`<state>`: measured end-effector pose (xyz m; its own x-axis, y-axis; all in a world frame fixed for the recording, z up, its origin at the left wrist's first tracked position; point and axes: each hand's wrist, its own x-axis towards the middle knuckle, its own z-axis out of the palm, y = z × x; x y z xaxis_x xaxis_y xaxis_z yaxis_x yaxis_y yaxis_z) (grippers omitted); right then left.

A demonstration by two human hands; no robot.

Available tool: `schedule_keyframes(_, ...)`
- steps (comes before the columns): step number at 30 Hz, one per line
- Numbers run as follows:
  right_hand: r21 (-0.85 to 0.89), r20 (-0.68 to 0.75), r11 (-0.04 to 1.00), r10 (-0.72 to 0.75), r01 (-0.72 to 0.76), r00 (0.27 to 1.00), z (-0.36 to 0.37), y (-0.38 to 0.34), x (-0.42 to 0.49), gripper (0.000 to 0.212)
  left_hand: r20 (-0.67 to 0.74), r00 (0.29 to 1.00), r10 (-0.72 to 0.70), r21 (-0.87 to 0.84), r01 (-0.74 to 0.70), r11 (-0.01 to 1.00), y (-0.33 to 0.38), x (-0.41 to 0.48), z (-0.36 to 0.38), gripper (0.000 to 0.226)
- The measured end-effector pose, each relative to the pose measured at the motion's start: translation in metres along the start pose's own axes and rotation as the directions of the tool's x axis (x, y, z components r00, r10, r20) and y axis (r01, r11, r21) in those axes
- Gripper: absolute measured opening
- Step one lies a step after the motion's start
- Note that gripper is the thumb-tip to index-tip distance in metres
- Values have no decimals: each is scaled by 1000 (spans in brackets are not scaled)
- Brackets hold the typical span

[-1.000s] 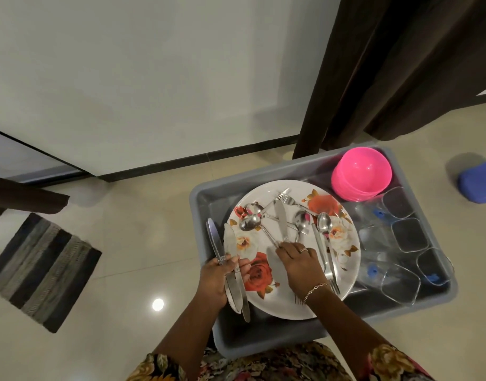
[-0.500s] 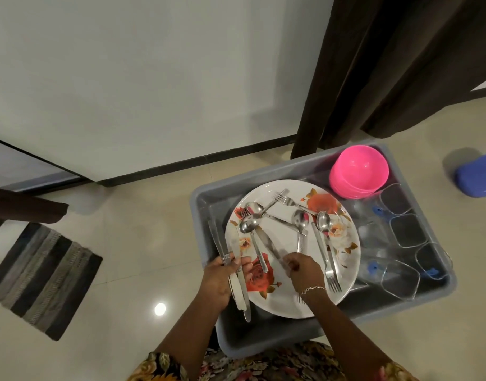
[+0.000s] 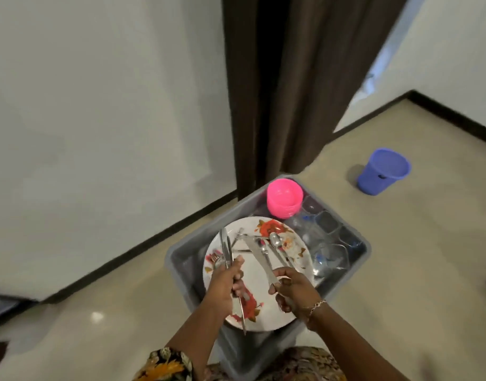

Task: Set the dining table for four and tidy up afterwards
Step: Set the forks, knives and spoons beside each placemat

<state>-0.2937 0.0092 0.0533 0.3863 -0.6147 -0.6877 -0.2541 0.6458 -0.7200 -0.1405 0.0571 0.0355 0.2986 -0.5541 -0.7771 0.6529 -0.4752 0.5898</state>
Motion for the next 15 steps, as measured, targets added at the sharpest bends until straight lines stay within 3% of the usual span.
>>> schedule_keyframes(6,225,-324,960,-86,165,942,4,39,-80,14,237,971,0,162,-39,986,-7,-47,24,13)
schedule_keyframes(11,139,-529,962,-127,234,839,-9,88,-156,20,412,903,-118,273,1,962,-56,-90,59,22)
schedule_keyframes(15,135,-669,955,-107,263,735,-30,128,-220,27,525,829,-193,407,-46,912,-111,-127,97,21)
